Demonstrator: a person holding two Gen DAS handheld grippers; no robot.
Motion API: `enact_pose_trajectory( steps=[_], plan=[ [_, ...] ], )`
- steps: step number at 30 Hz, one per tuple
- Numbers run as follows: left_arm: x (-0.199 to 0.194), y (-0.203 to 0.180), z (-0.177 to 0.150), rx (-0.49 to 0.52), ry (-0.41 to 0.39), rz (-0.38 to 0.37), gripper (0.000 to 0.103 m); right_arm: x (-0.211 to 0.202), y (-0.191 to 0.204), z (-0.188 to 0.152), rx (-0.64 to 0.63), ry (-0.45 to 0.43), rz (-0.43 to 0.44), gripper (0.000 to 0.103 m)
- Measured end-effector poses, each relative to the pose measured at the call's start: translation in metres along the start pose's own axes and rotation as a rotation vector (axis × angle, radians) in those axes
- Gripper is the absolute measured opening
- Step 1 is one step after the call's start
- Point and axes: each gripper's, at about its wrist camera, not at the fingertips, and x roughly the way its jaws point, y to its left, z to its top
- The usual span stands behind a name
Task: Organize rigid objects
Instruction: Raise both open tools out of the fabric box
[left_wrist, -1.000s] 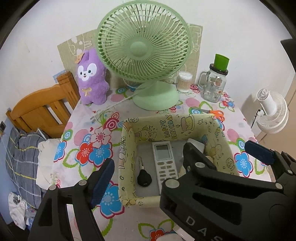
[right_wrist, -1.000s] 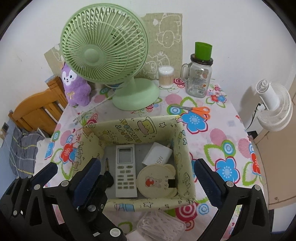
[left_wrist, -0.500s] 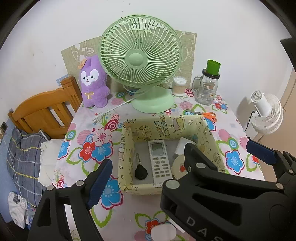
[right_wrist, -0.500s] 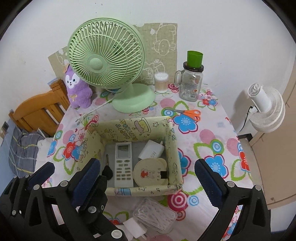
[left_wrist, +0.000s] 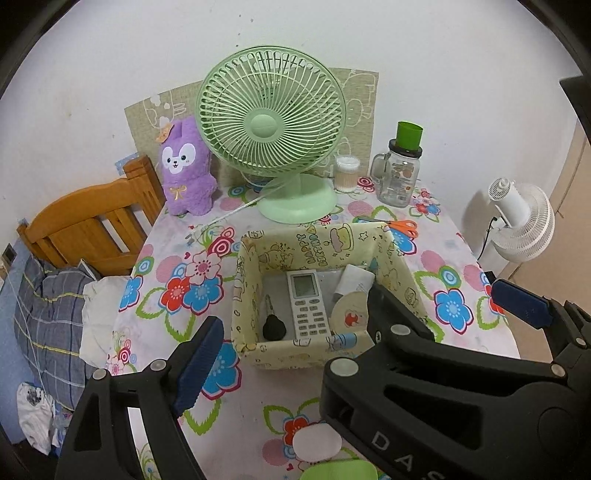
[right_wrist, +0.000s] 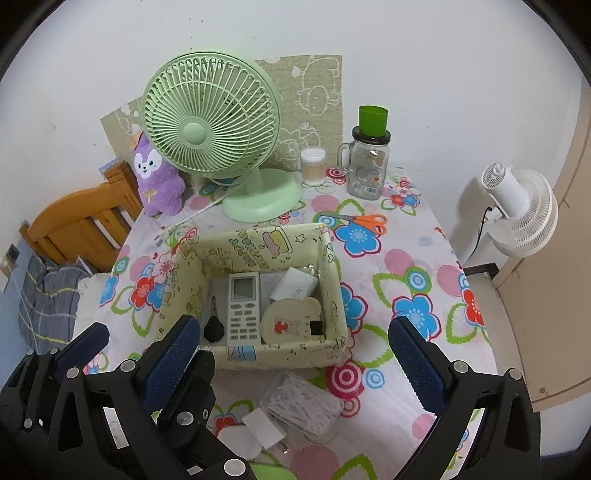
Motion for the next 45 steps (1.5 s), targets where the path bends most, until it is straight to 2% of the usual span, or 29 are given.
enact_pose_trajectory(
  steps=[25, 45],
  plan=[
    [-0.026, -0.005, -0.029, 0.001, -0.002, -0.018, 0.089, -0.029, -0.002, -0.032, -0.027, -0.008, -0.006, 0.103],
    [-0.010, -0.010, -0.058, 0.005, 0.022, -0.047, 0.089, -0.012, -0.007, -0.061, -0.042, 0.004, -0.008, 0.103]
  ],
)
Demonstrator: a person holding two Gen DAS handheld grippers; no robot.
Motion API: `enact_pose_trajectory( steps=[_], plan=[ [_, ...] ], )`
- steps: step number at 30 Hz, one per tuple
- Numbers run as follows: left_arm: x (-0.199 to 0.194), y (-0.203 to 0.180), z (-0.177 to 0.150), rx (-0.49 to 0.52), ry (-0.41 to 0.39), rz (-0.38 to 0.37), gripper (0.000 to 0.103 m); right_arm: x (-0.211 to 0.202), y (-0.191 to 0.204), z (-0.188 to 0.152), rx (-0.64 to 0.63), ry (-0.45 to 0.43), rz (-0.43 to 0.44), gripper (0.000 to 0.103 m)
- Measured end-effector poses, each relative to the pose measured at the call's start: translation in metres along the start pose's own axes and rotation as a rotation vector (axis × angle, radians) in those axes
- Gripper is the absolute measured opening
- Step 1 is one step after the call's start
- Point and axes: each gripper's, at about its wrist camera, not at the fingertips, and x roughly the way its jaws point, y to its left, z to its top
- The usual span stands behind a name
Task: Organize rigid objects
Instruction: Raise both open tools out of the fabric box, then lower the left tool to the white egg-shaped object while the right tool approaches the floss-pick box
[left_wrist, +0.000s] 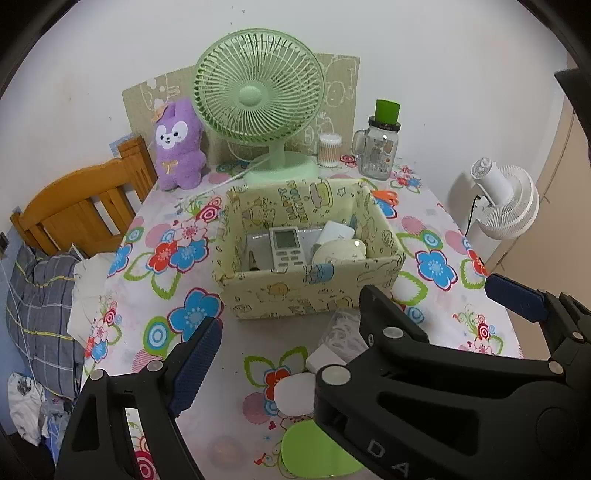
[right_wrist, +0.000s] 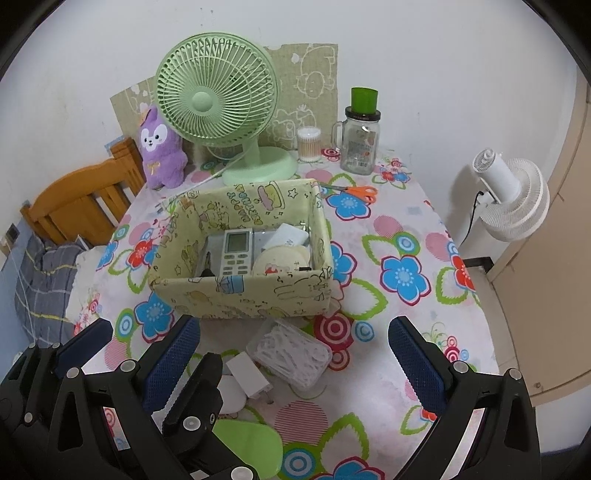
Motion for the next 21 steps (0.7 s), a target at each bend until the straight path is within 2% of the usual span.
enact_pose_trajectory(
  steps=[8, 21],
  plan=[
    [0.008, 0.001, -0.015, -0.017, -0.014, 0.027, 0.089, 0.008, 0.002, -0.013, -0.014, -0.024, 0.004, 0.103],
    [0.040, 0.002, -0.046, -0.013, 0.049, 0.015, 0.089, 0.043, 0.000, -0.046, -0.018, 0.038, 0.000, 0.103]
  ],
)
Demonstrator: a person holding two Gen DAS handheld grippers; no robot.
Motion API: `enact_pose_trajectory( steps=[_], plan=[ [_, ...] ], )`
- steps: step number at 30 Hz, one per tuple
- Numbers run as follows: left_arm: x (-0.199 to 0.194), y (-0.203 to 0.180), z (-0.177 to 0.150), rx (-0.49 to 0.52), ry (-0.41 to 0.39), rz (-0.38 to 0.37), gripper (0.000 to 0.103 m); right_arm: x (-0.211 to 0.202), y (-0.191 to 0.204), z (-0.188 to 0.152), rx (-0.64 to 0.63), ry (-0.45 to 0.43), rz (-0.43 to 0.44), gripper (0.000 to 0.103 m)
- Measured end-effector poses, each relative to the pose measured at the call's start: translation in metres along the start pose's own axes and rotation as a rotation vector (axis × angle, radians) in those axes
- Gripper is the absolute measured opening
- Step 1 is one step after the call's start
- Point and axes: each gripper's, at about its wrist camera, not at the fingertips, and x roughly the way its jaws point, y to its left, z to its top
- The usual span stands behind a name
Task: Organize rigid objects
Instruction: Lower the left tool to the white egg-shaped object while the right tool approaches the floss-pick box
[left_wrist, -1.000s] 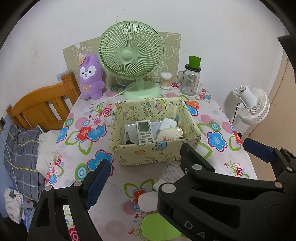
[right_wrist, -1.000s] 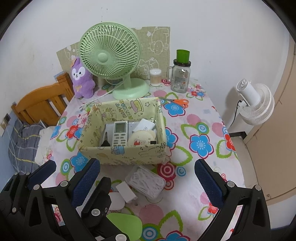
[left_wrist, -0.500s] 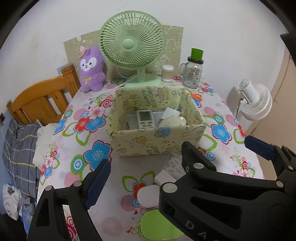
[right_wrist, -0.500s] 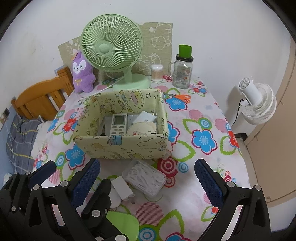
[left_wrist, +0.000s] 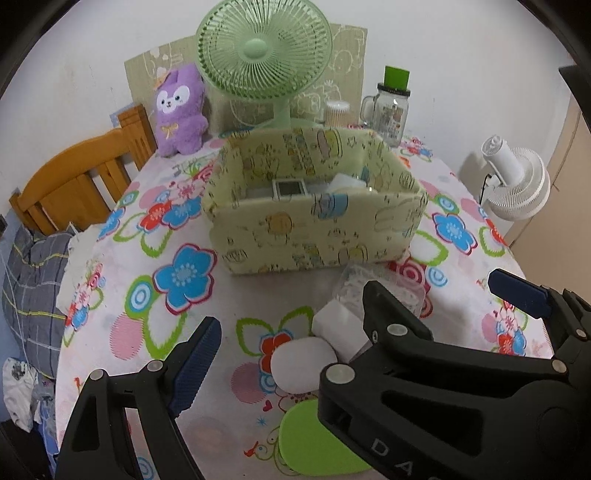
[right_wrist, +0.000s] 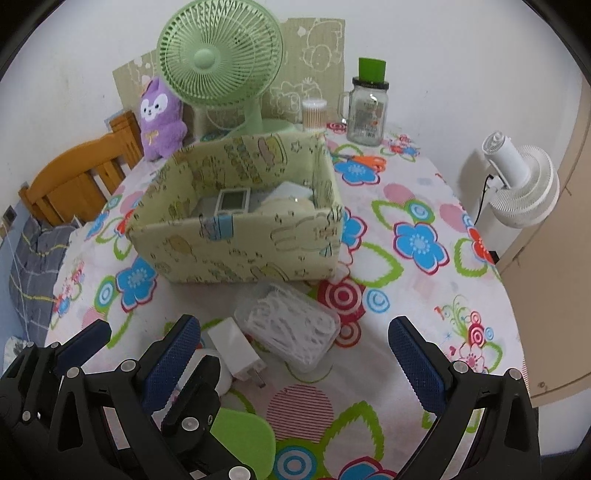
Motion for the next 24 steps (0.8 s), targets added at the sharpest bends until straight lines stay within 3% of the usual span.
enact_pose_trajectory(
  steps=[24],
  plan=[
    [0.045, -0.004, -0.025, 0.025, 0.086, -0.053, 0.089, 0.042, -0.008, -0.028, 0.044, 0.093, -0.037, 0.103]
  ],
)
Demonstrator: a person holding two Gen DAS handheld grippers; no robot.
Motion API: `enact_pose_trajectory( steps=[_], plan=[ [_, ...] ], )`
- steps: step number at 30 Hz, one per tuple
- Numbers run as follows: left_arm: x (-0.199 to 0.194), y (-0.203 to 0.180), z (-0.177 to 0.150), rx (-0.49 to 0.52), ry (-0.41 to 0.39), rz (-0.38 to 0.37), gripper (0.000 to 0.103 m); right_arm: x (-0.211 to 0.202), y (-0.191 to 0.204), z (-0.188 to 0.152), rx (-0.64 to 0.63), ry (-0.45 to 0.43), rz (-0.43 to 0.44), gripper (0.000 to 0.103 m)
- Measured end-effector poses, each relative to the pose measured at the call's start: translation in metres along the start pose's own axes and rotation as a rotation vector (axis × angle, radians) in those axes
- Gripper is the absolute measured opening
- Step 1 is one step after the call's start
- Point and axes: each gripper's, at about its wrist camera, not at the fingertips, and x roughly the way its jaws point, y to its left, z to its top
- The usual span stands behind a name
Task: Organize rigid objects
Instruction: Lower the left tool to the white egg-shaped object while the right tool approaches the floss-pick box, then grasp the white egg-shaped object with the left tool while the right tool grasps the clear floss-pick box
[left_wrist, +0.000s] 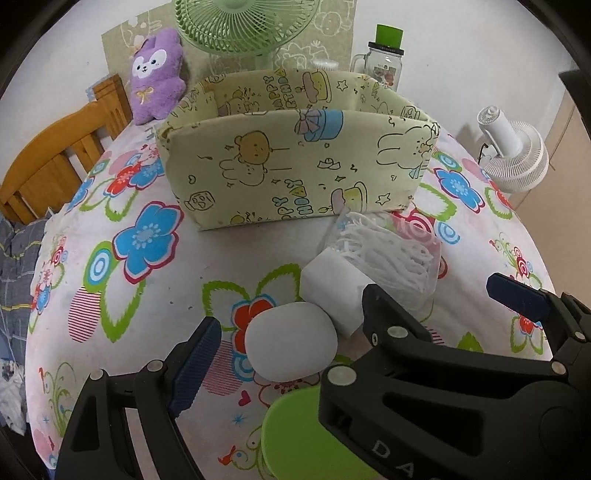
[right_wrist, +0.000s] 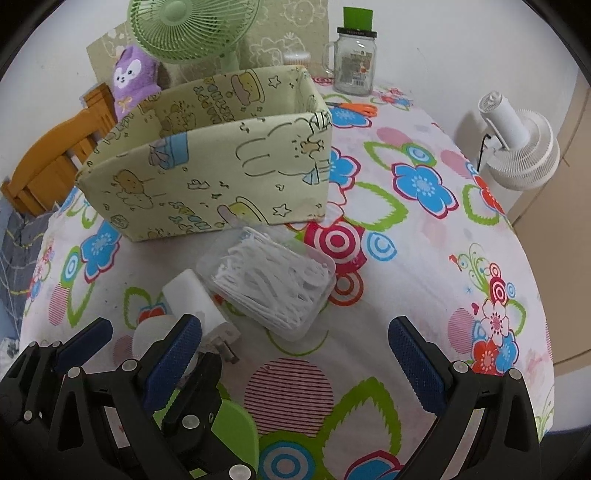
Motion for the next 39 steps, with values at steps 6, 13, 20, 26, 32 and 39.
enact_pose_trajectory(
  steps=[6, 13, 20, 26, 32, 39],
  plan=[
    [0.009, 0.005, 0.002, -0.007, 0.014, 0.013, 0.088, 0.001, 0.000, 0.000, 0.007, -0.013, -0.005, 0.103],
    [0.014, 0.006, 0.000, -0.017, 0.046, -0.007, 0.080, -0.002, -0.001, 0.000, -0.009, -0.033, -0.056, 0.103],
    [0.022, -0.004, -0.001, -0.001, 0.087, 0.004, 0.060, 0.004, -0.011, -0.003, 0.020, 0.002, -0.083, 0.103],
    [0.021, -0.003, -0.002, -0.006, 0.084, 0.008, 0.057, 0.012, -0.008, 0.000, 0.017, 0.015, -0.053, 0.103],
    [0.020, 0.005, 0.003, -0.034, 0.083, 0.040, 0.057, 0.019, 0.002, 0.008, -0.030, 0.005, -0.028, 0.103],
    [0.023, 0.016, 0.015, -0.069, 0.083, 0.086, 0.057, 0.028, 0.016, 0.025, -0.065, 0.011, 0.010, 0.103]
  ],
)
